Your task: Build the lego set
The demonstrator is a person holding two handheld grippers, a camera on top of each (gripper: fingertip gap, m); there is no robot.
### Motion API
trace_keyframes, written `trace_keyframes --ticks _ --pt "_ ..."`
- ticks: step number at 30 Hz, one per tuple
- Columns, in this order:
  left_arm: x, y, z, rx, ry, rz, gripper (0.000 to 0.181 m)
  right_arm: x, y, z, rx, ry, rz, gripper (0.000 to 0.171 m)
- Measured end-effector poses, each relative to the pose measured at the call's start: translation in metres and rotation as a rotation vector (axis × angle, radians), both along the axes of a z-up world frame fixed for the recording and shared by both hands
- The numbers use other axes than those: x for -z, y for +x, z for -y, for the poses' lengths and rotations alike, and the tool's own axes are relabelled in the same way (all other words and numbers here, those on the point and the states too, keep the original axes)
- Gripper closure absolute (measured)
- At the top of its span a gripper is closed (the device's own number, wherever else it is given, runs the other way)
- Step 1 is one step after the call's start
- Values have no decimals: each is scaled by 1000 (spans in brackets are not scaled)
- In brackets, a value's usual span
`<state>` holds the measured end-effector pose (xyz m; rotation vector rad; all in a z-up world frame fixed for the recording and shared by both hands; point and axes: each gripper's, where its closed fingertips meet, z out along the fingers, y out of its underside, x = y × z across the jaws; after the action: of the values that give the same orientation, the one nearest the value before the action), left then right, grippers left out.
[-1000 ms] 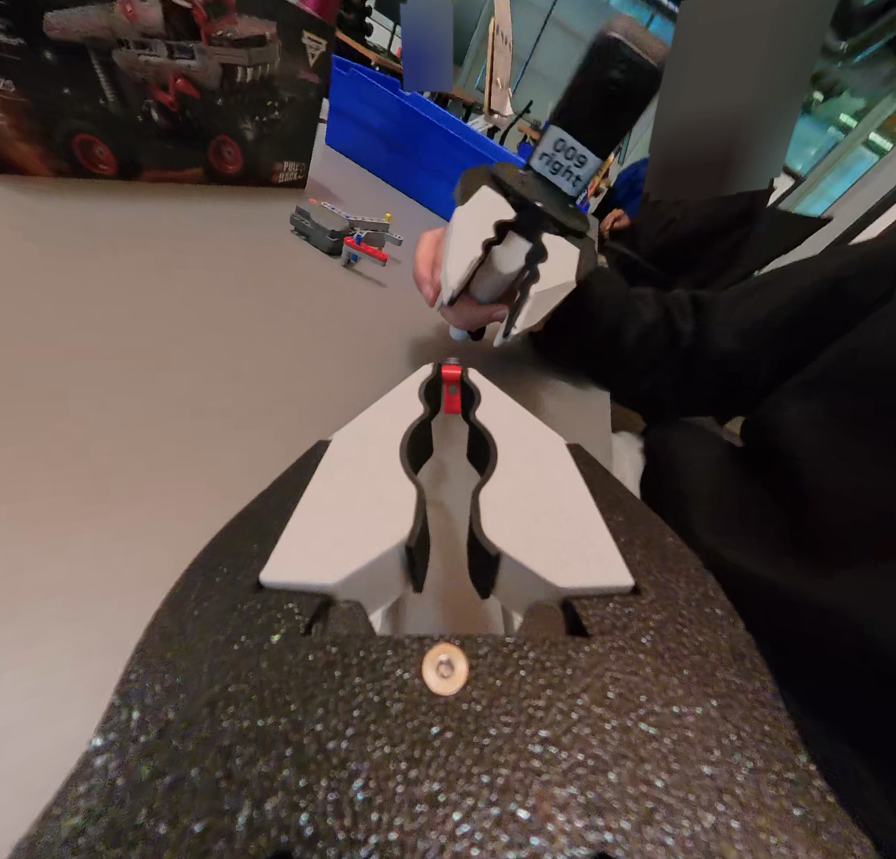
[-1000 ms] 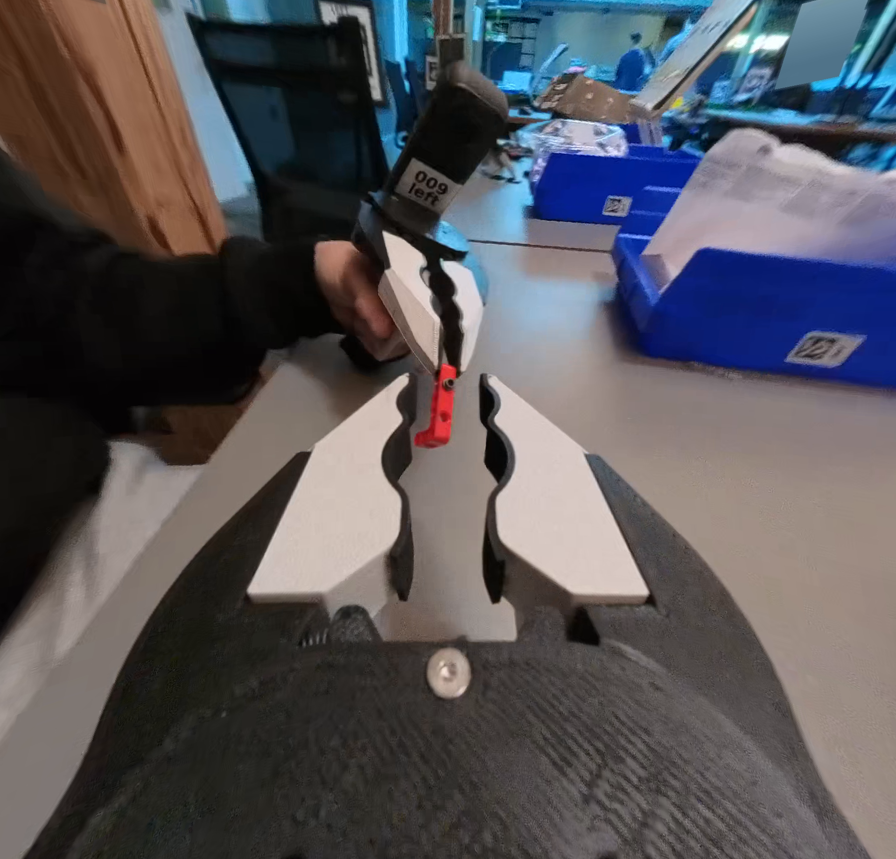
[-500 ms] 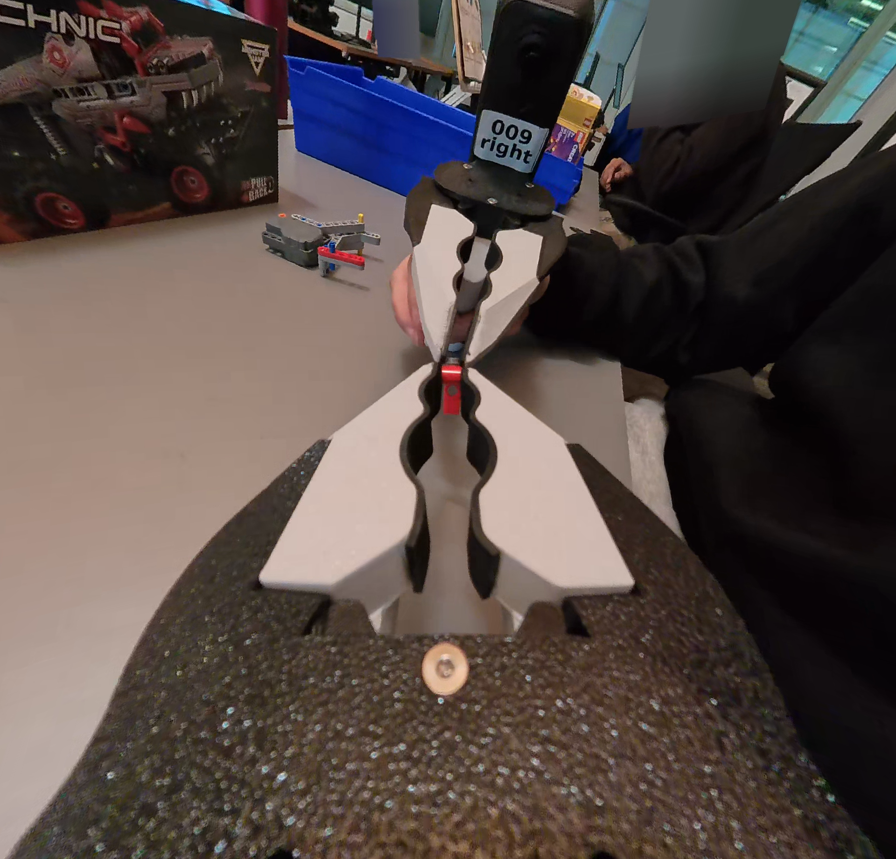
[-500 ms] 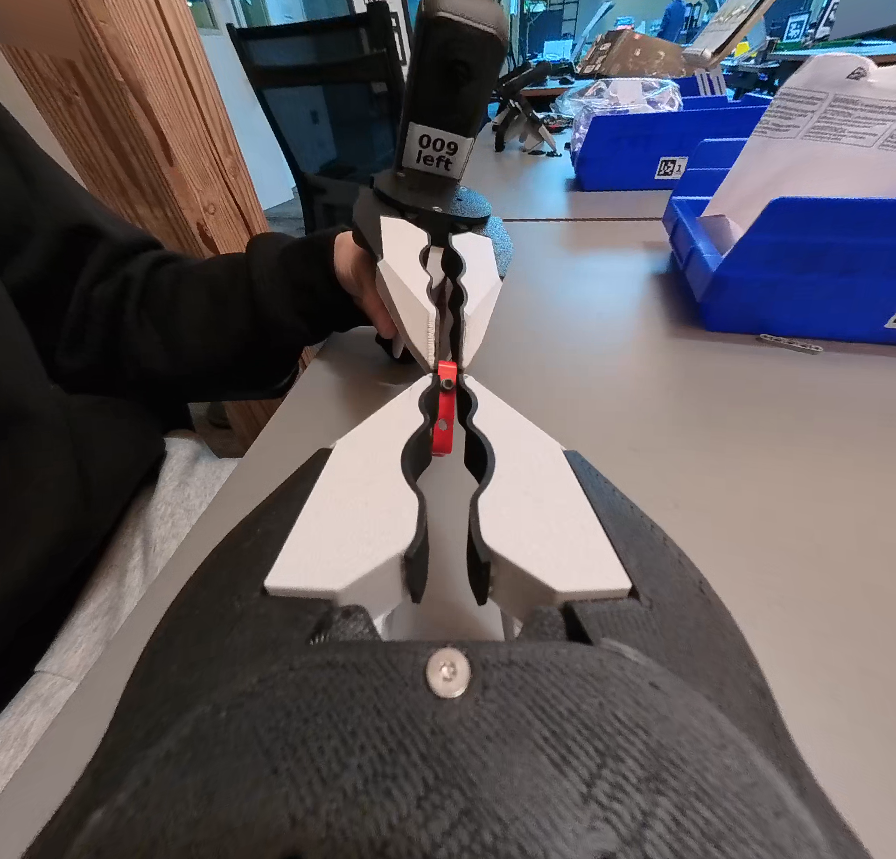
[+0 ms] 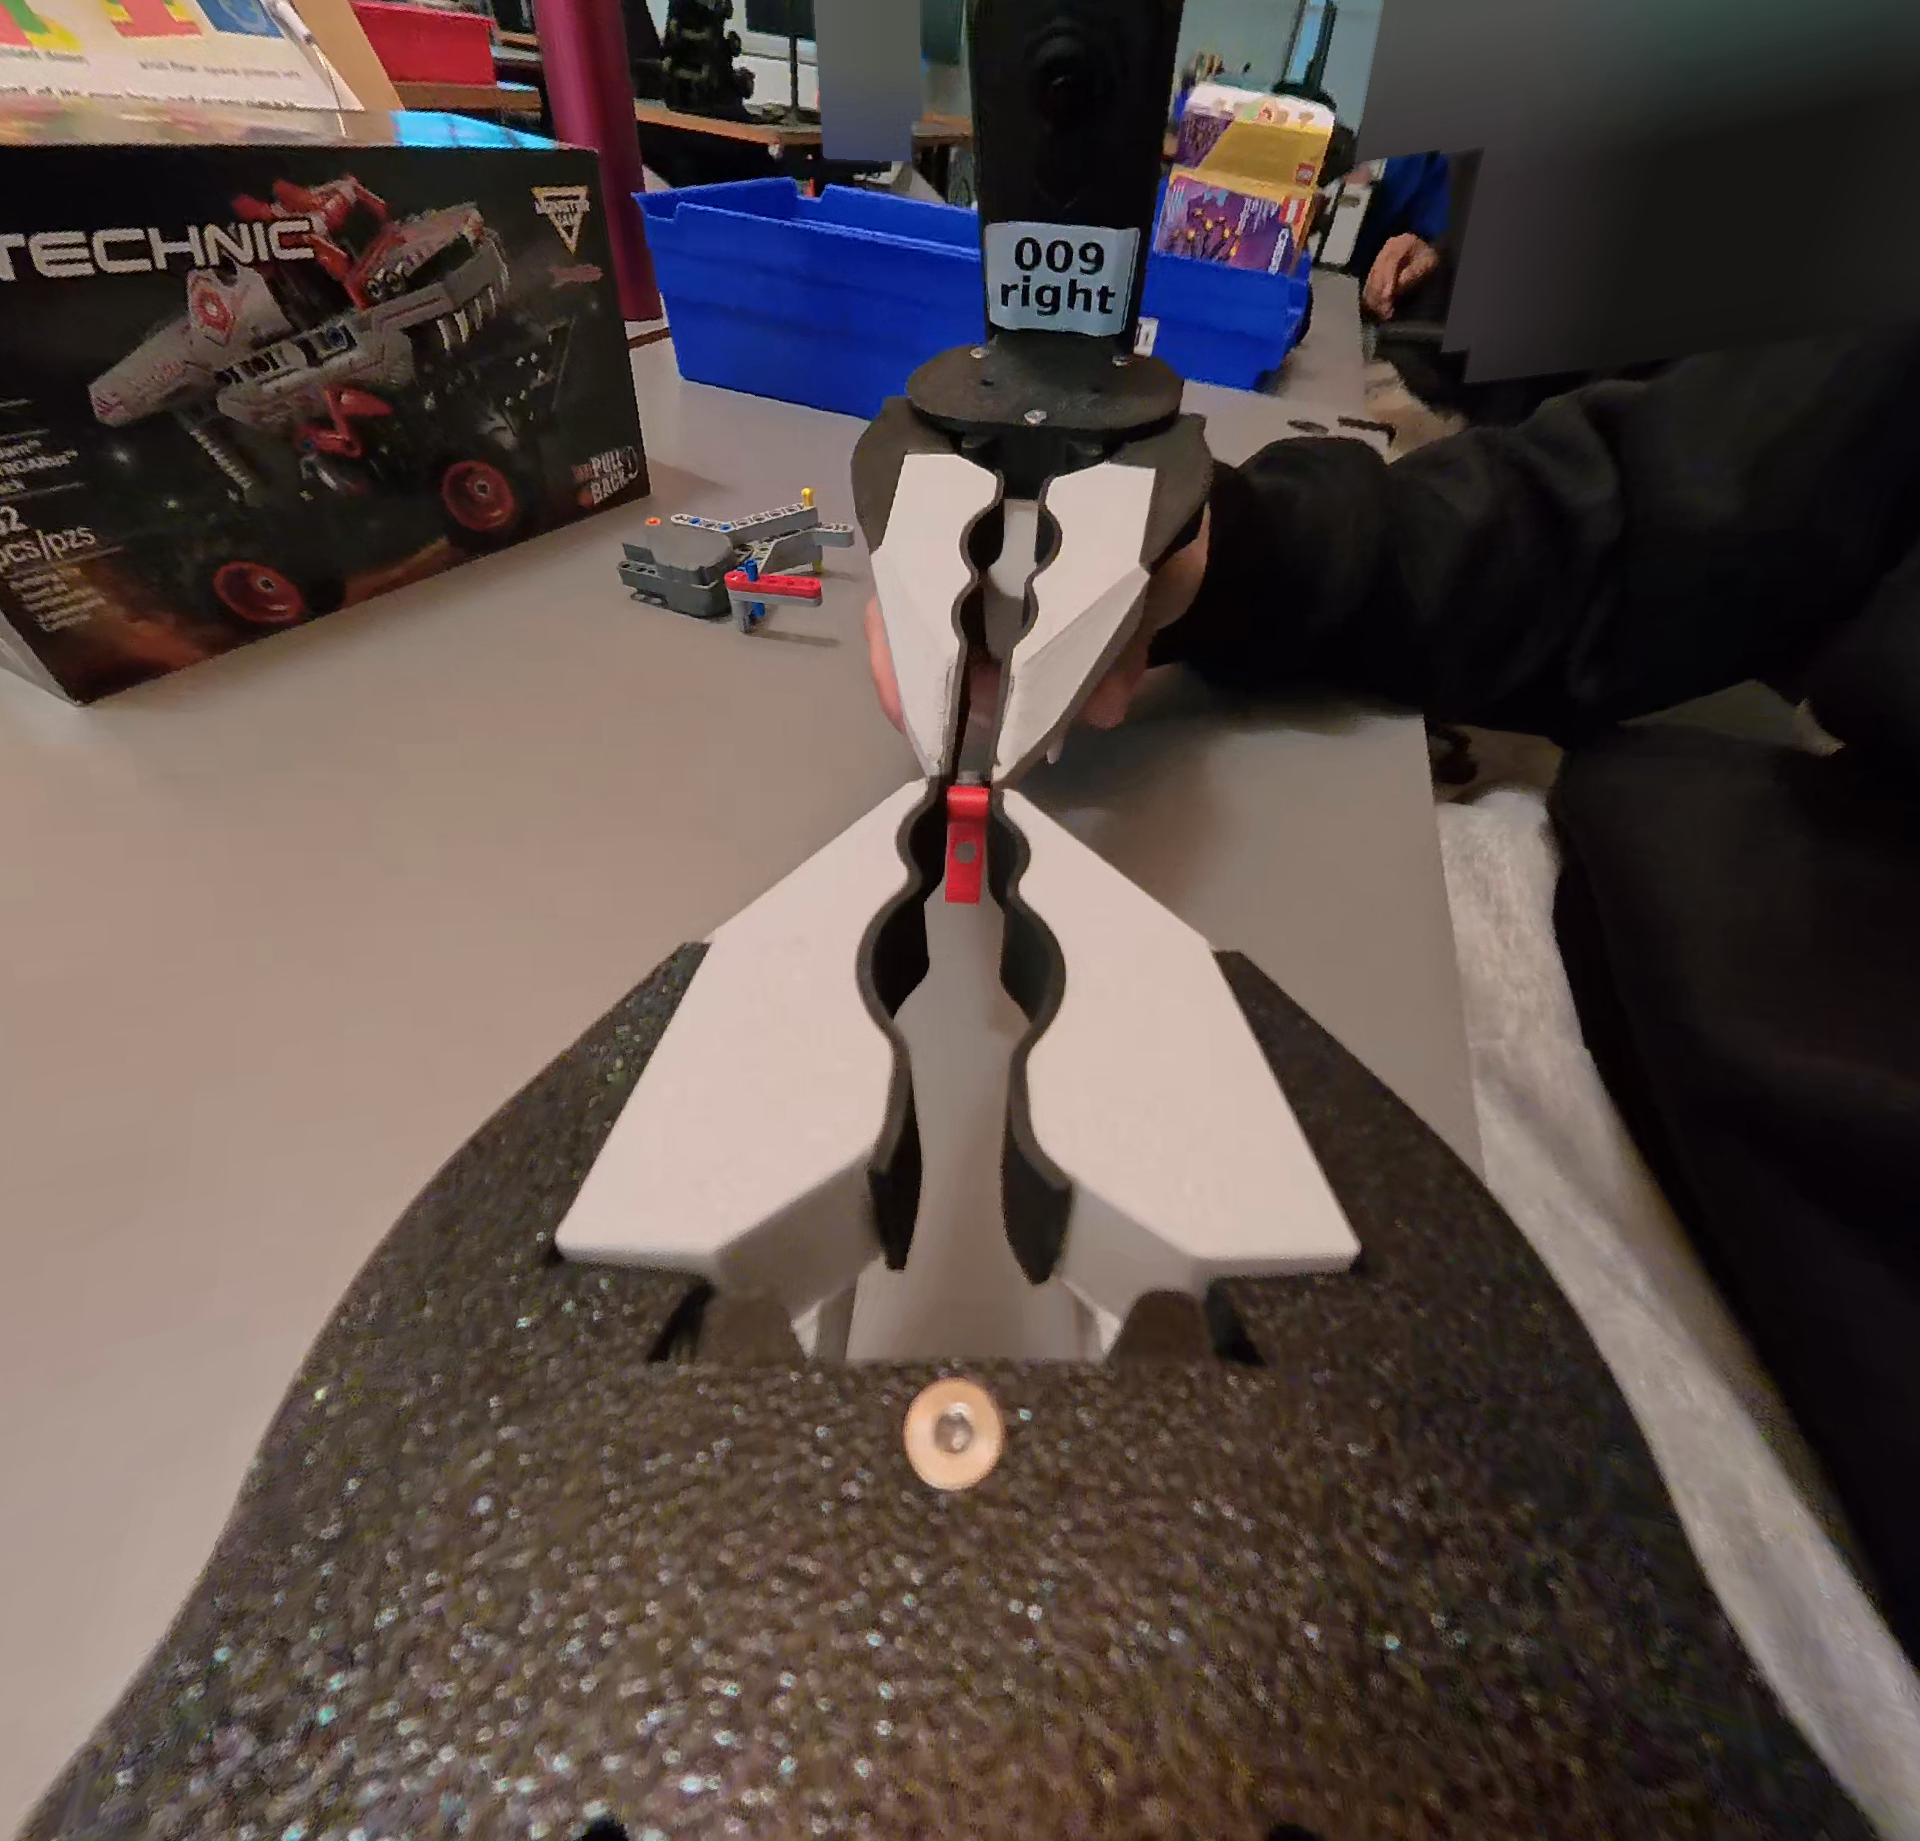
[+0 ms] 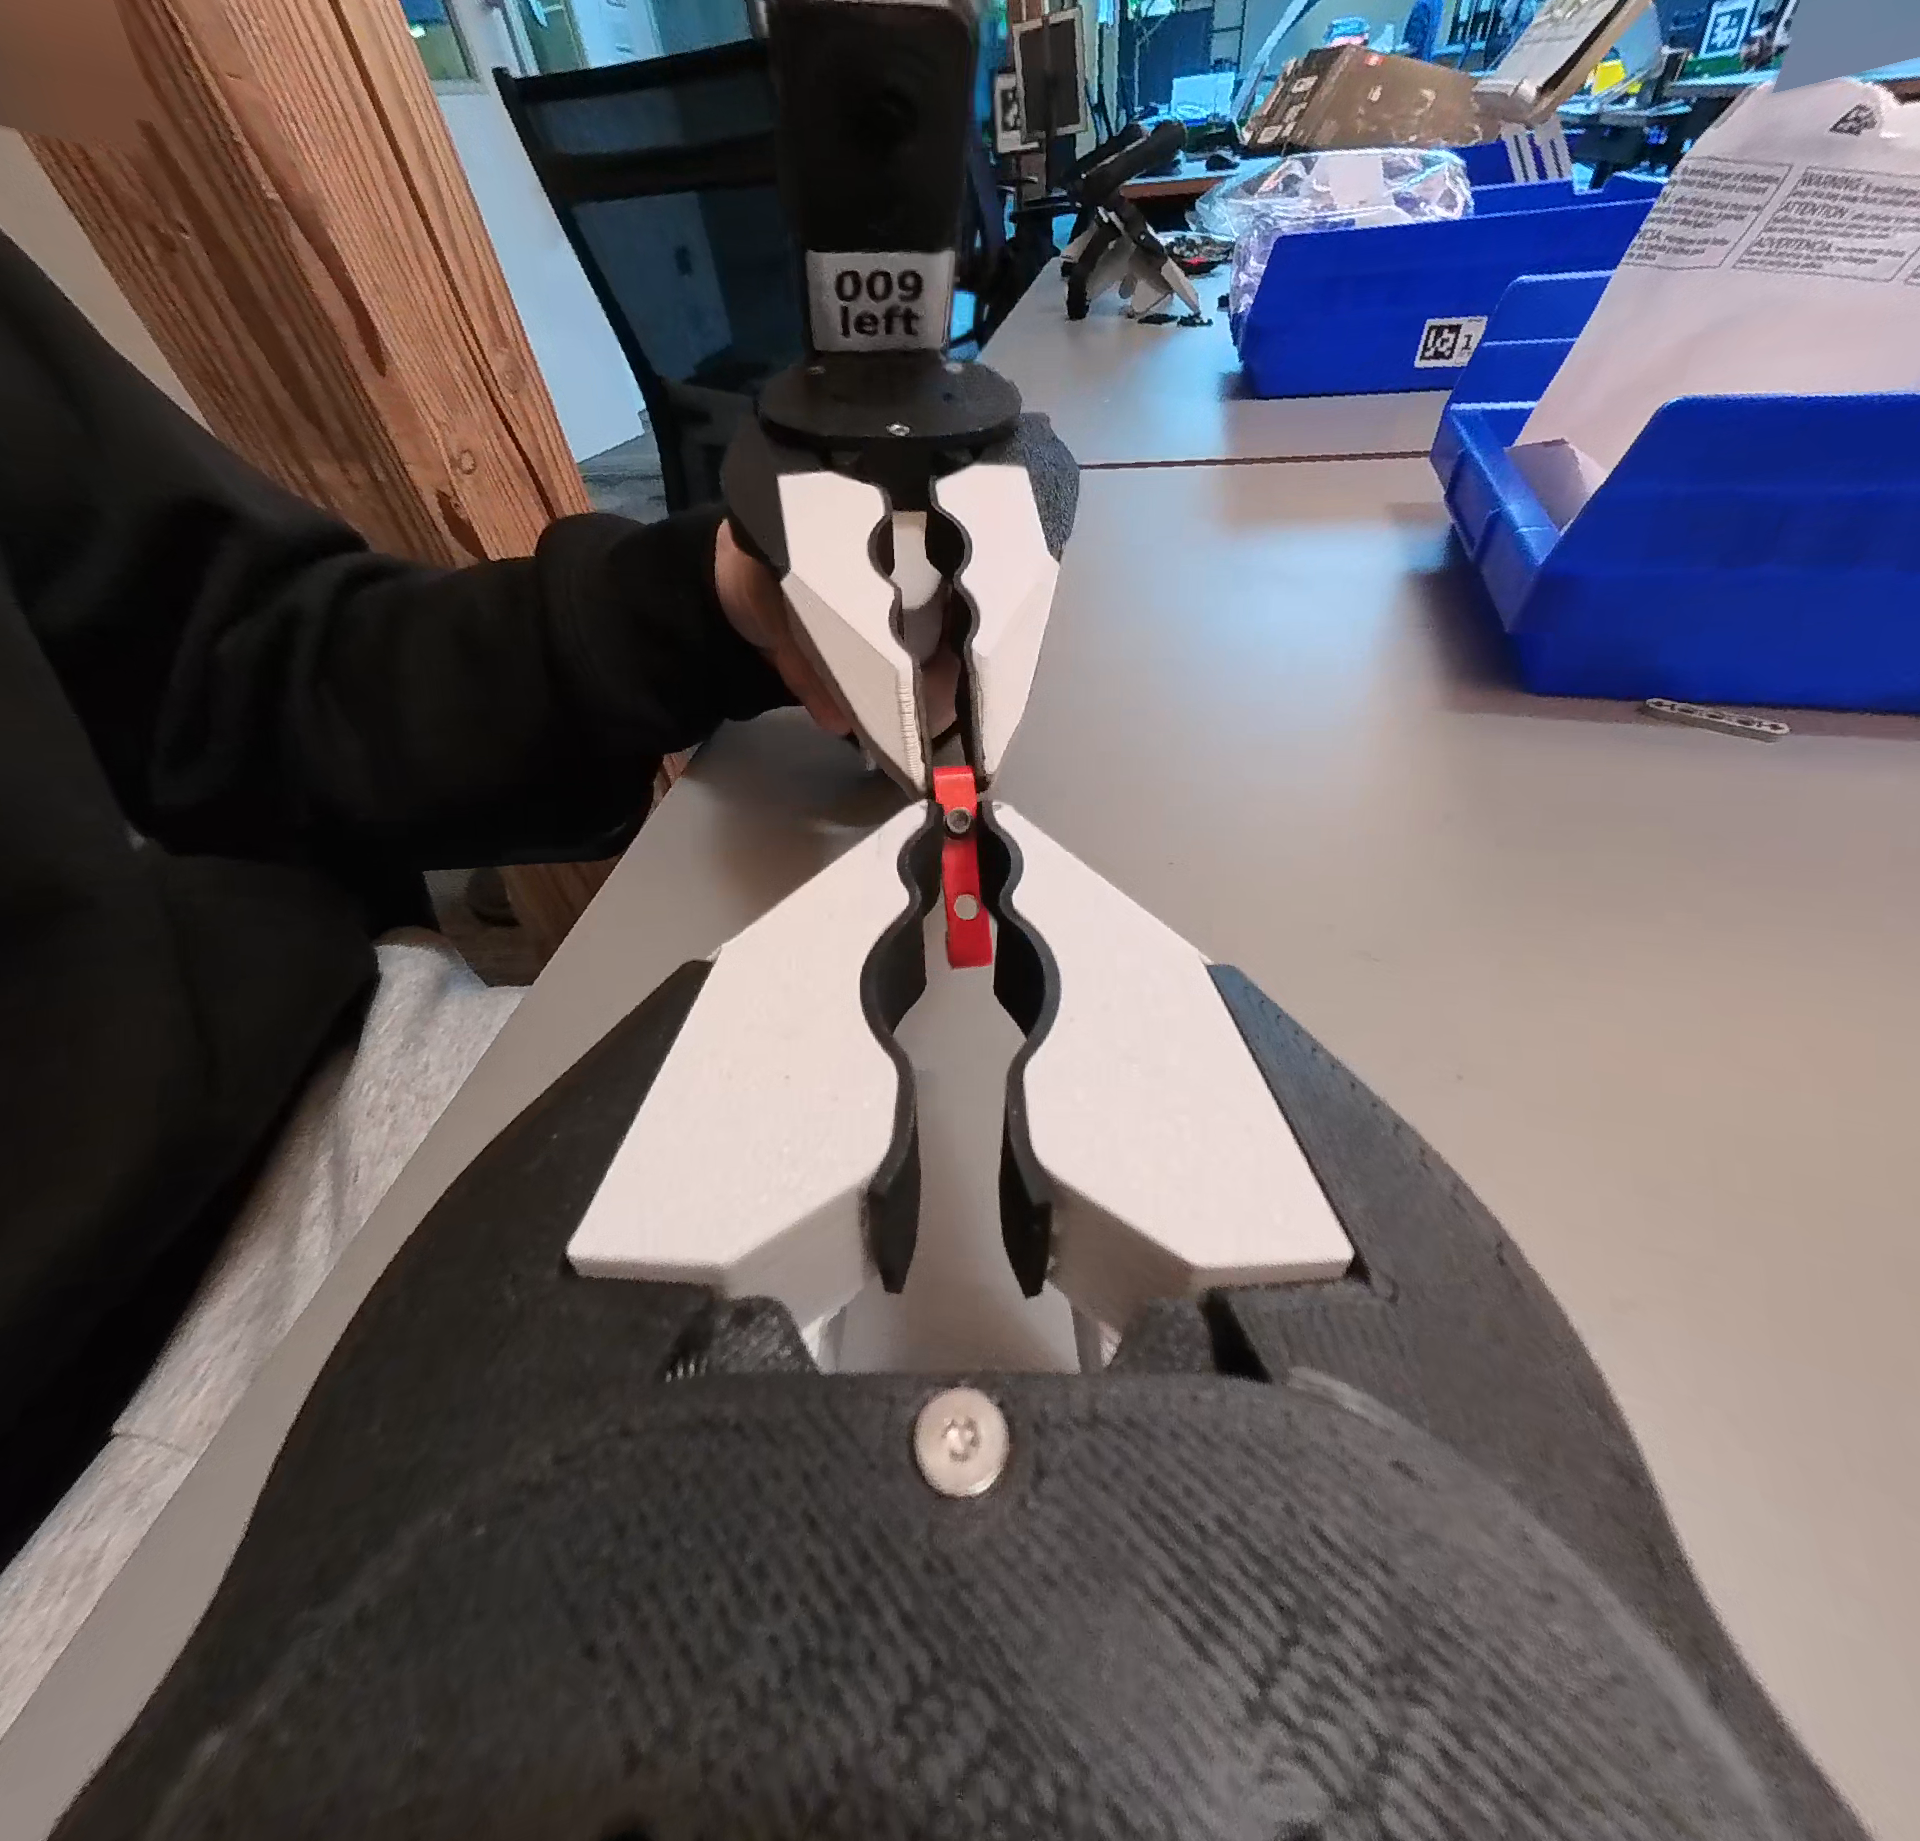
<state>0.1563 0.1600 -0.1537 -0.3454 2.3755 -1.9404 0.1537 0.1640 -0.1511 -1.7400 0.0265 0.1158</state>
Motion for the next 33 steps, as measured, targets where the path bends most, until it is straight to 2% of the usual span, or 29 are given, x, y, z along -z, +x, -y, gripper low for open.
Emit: trace_keyframes --ticks 9,17,33 --pt "12 2 2 -19 101 90 177 14 2 1 17 -97 50 167" --pt "33 4 3 -31 267 147 177 35 4 4 15 -236 95 167" --pt "35 1 2 -23 302 107 176 34 1 6 10 -266 159 168"
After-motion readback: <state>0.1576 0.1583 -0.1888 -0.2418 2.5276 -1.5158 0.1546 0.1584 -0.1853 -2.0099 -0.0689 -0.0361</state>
